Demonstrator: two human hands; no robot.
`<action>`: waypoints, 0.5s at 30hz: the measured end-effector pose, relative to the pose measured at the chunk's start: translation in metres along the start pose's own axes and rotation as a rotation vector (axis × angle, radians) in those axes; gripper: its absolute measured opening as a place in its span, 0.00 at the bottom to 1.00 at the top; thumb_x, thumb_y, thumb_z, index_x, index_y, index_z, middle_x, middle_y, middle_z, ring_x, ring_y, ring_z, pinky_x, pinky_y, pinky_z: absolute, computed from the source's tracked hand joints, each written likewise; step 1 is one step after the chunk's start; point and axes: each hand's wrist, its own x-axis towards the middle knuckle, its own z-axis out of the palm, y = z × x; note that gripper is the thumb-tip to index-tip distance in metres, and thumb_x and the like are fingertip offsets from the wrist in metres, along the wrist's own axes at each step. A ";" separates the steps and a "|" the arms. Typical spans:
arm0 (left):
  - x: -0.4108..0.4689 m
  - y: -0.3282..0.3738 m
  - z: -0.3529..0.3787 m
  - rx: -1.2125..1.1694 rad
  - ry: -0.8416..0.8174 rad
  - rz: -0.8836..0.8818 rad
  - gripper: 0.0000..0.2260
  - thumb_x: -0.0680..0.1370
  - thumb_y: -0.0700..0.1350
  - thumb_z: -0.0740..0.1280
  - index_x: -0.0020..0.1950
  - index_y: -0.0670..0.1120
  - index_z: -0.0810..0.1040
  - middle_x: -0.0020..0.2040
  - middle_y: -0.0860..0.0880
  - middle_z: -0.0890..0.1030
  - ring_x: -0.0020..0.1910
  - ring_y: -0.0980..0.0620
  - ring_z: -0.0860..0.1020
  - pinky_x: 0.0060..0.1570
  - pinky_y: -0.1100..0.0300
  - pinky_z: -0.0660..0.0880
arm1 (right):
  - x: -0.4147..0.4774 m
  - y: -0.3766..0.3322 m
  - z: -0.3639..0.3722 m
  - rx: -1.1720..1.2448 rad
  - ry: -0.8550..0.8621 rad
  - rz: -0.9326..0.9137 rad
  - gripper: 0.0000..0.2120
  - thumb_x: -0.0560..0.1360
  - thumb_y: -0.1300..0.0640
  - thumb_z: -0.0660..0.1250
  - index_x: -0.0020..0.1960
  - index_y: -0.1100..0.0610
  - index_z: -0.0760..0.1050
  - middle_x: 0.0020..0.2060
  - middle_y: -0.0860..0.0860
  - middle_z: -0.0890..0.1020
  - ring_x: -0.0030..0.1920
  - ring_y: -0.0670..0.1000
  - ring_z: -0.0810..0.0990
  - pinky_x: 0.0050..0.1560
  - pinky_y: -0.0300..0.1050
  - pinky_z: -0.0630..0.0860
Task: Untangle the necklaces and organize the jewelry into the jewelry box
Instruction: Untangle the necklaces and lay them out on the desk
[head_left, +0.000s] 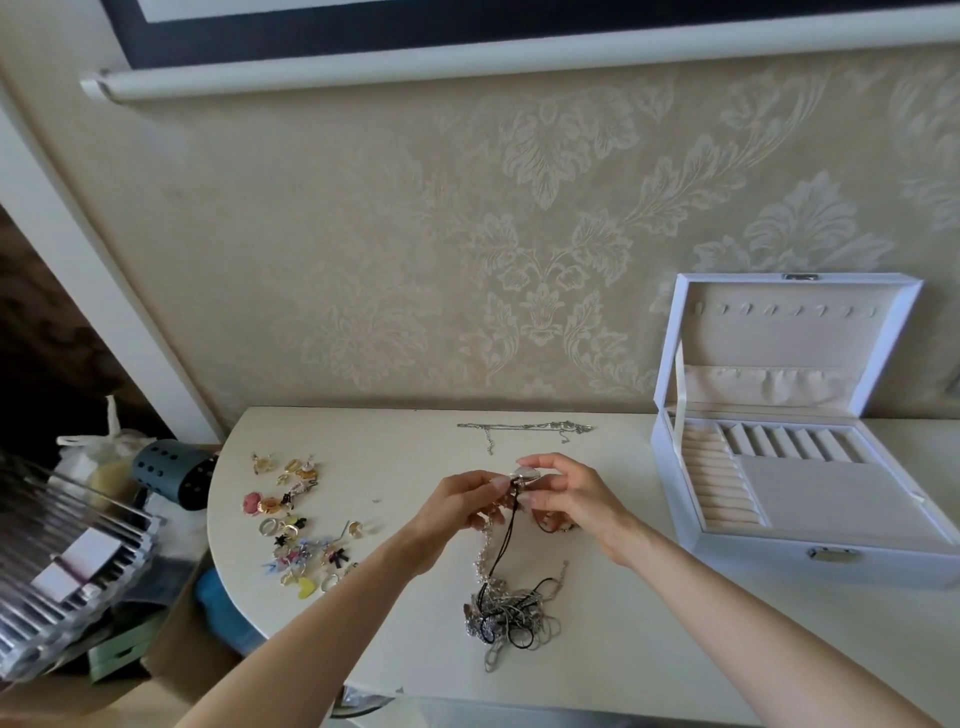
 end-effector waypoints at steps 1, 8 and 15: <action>0.000 0.001 0.000 -0.029 -0.003 -0.008 0.14 0.77 0.52 0.65 0.50 0.41 0.79 0.39 0.52 0.79 0.36 0.56 0.76 0.38 0.64 0.69 | 0.000 0.002 0.001 0.008 -0.006 0.003 0.20 0.69 0.68 0.72 0.58 0.55 0.74 0.37 0.54 0.82 0.35 0.49 0.76 0.32 0.36 0.72; 0.001 0.001 0.002 -0.002 0.013 -0.041 0.20 0.78 0.57 0.59 0.53 0.41 0.78 0.44 0.49 0.83 0.36 0.55 0.76 0.39 0.63 0.69 | 0.002 0.010 -0.001 -0.089 0.110 -0.097 0.14 0.69 0.71 0.70 0.49 0.58 0.71 0.33 0.54 0.78 0.34 0.51 0.74 0.38 0.44 0.70; -0.001 0.001 0.003 0.049 0.018 -0.044 0.21 0.80 0.56 0.57 0.57 0.40 0.77 0.48 0.47 0.84 0.37 0.55 0.76 0.40 0.61 0.68 | 0.002 0.008 0.002 -0.255 0.267 -0.240 0.06 0.69 0.65 0.72 0.41 0.55 0.80 0.35 0.52 0.82 0.35 0.43 0.77 0.39 0.34 0.72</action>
